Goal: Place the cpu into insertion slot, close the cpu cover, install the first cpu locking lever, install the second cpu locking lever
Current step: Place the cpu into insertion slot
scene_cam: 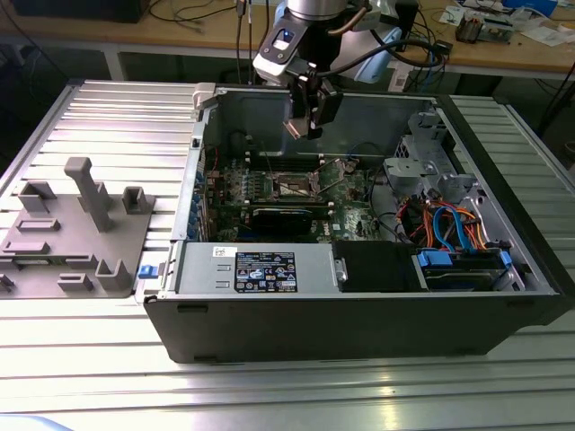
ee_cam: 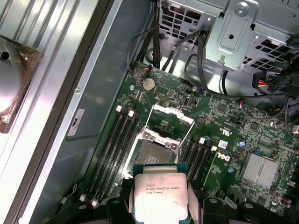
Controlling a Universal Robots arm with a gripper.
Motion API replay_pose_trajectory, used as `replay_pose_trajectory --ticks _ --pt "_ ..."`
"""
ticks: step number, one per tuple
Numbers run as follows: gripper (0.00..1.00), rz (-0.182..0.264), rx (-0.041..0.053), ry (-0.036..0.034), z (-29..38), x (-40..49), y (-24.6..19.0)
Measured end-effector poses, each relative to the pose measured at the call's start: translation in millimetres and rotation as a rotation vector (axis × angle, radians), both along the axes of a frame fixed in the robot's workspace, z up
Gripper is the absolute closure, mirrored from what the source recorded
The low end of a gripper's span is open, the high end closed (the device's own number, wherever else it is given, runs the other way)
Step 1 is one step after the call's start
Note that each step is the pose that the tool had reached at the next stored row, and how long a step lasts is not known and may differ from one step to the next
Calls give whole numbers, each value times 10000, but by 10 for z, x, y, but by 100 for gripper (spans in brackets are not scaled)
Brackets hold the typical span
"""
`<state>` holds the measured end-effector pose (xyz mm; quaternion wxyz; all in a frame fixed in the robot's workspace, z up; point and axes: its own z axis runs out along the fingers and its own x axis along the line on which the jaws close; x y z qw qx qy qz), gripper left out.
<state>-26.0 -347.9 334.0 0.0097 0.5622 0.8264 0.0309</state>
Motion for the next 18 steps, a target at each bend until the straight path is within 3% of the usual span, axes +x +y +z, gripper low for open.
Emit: replay_pose_trajectory --ticks 18 --pt "45 -268 0 0 -2 0 0"
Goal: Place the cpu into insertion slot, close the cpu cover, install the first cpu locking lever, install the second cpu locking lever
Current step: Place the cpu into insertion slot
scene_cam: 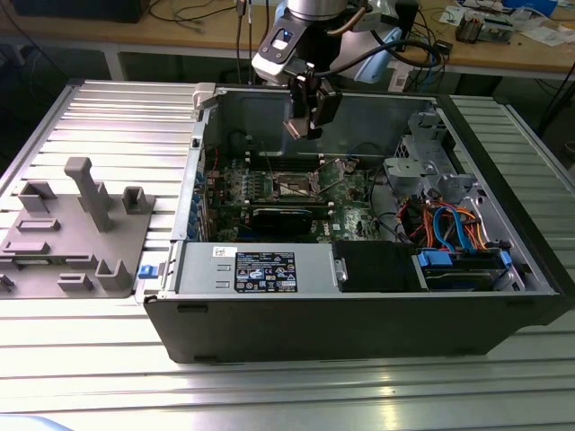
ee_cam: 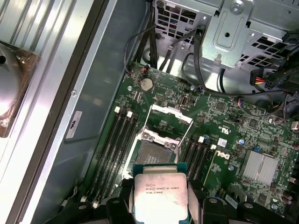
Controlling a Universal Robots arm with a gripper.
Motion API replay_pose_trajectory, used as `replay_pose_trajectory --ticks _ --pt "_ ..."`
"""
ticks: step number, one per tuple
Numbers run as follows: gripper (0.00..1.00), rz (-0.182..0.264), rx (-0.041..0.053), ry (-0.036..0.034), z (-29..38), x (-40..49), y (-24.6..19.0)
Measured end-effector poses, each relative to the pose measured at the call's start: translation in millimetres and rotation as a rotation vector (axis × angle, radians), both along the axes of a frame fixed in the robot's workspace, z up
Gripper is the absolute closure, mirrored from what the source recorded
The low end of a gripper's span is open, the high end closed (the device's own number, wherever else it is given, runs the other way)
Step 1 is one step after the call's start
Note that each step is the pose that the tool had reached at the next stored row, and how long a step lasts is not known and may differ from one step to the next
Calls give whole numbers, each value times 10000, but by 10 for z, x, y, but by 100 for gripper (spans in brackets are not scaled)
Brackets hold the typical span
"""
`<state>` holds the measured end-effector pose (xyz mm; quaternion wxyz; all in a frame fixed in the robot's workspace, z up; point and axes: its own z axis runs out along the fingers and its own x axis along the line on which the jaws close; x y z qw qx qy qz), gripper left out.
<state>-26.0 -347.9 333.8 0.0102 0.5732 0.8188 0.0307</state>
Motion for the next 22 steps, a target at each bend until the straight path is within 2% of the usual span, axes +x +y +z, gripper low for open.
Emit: replay_pose_trajectory --ticks 22 --pt "45 -459 0 0 -1 0 0"
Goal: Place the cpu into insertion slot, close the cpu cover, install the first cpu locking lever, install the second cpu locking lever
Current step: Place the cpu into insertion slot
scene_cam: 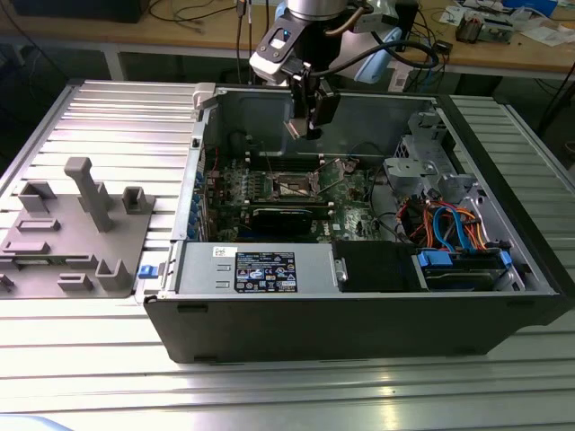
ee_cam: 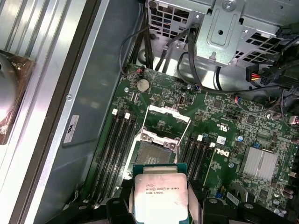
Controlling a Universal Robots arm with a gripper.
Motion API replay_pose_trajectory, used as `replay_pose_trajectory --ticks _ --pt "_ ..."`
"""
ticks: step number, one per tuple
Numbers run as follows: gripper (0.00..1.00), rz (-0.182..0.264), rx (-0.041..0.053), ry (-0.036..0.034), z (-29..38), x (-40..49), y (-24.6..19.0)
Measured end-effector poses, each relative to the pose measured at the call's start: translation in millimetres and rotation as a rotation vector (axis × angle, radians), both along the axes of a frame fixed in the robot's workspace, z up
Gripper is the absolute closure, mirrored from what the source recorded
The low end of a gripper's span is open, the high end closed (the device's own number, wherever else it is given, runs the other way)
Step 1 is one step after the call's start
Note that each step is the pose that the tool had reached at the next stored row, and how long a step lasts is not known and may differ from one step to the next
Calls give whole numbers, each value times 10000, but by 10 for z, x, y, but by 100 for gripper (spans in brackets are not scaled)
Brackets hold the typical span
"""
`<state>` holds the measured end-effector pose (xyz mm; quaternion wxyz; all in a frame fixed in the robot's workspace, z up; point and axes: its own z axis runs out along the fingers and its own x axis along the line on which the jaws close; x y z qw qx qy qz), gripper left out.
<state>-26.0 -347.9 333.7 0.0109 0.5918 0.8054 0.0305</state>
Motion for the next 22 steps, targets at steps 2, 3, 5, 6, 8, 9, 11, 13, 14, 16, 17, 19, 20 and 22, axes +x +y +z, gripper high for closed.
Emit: replay_pose_trajectory --ticks 2,3,5,6,8,9,11,13,14,16,17,19,20,22 --pt "45 -30 0 0 0 0 0" --pt "45 -46 0 0 0 0 0" --pt "45 -83 1 0 0 0 0" --pt "45 -113 0 0 0 0 0" --pt "45 -144 0 0 0 0 0" --pt "45 -164 0 0 0 0 0" --pt "45 -192 0 0 0 0 0" --pt "45 -223 0 0 0 0 0" --pt "45 -236 0 0 0 0 0" --pt "45 -265 0 0 0 0 0" --pt "45 -284 0 0 0 0 0" --pt "45 -312 0 0 -1 0 0" --pt "45 -327 0 0 -1 0 0" --pt "45 -361 0 0 -1 0 0"
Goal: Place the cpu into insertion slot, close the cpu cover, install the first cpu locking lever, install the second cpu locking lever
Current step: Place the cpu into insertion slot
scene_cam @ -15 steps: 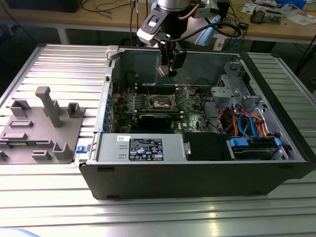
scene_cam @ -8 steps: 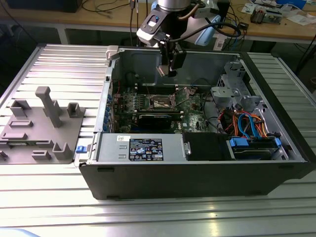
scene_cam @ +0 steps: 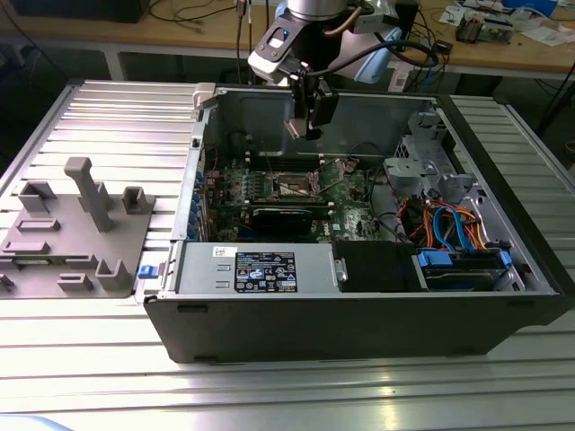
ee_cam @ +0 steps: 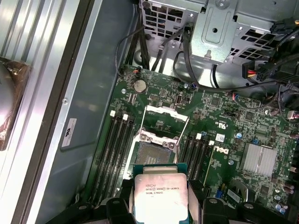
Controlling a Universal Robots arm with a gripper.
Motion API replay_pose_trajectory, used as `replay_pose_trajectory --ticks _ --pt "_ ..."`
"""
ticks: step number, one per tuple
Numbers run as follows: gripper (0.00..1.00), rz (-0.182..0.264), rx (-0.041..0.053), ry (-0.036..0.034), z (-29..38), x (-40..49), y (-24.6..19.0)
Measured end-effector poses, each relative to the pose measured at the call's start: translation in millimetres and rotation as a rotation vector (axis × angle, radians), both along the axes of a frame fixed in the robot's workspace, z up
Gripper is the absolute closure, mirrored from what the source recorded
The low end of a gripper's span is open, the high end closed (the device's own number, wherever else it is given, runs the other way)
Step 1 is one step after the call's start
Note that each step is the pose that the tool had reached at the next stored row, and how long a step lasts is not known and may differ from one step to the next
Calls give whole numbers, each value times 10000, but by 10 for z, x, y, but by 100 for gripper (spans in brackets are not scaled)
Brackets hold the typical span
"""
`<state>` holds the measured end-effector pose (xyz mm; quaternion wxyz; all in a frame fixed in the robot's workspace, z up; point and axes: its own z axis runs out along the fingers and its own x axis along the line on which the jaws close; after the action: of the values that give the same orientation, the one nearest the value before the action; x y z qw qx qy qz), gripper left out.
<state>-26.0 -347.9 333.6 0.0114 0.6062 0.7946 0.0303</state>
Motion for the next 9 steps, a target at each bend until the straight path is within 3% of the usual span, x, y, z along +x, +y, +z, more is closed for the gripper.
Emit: replay_pose_trajectory --ticks 9 --pt "45 -169 0 0 0 0 0"
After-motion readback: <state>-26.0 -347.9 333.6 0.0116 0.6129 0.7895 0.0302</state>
